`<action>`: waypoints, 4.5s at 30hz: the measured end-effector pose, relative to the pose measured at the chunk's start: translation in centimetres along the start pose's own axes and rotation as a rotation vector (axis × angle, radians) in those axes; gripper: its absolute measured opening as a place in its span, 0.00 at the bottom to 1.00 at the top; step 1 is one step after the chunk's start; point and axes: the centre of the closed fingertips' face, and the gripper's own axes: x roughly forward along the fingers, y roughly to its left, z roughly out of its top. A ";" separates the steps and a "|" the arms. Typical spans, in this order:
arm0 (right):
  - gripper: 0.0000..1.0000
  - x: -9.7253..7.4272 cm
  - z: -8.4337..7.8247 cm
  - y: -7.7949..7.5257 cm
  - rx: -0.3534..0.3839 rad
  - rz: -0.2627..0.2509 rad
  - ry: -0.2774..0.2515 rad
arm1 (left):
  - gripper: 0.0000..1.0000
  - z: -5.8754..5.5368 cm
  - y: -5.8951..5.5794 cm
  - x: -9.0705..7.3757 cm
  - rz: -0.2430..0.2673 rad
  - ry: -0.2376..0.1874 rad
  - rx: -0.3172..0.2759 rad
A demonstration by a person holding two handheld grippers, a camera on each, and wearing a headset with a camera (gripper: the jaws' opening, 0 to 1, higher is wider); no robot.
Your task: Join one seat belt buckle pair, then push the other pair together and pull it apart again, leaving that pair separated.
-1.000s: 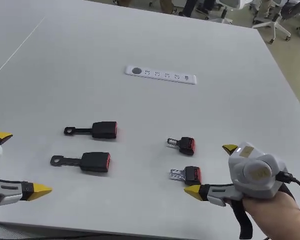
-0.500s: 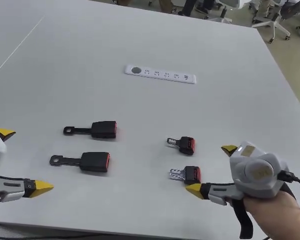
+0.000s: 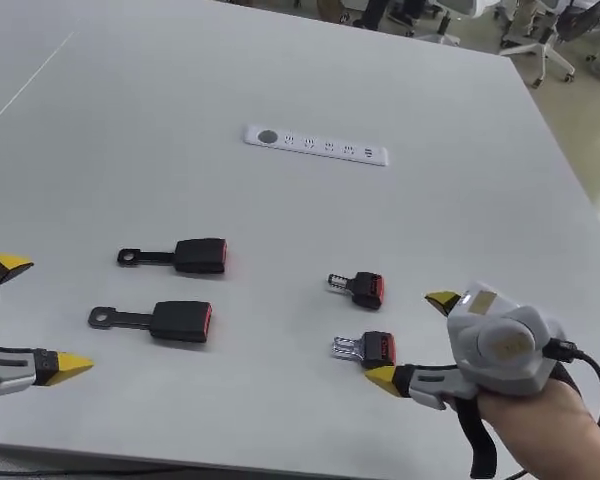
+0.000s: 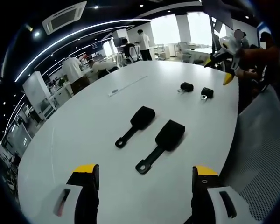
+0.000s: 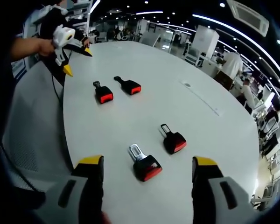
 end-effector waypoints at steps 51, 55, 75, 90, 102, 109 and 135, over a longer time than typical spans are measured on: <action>0.40 6.6 -4.7 0.8 -0.296 0.310 0.220 | 0.38 1.7 -5.3 11.5 -0.407 0.113 0.411; 0.39 6.9 -5.3 0.8 -0.307 0.338 0.240 | 0.38 1.3 -5.3 12.1 -0.437 0.147 0.503; 0.35 7.7 -6.5 0.4 -0.330 0.440 0.275 | 0.31 1.0 -6.1 12.5 -0.534 0.202 0.581; 0.35 7.7 -6.2 0.6 -0.333 0.442 0.257 | 0.31 1.0 -6.1 12.4 -0.541 0.192 0.550; 0.35 7.9 -6.0 0.7 -0.300 0.447 0.224 | 0.31 1.0 -6.1 12.4 -0.550 0.165 0.527; 0.35 8.1 -5.6 0.7 -0.318 0.442 0.222 | 0.31 1.0 -6.1 12.4 -0.545 0.172 0.529; 0.35 11.3 -0.7 4.6 -0.307 0.414 0.124 | 0.31 1.0 -6.1 12.5 -0.552 0.185 0.539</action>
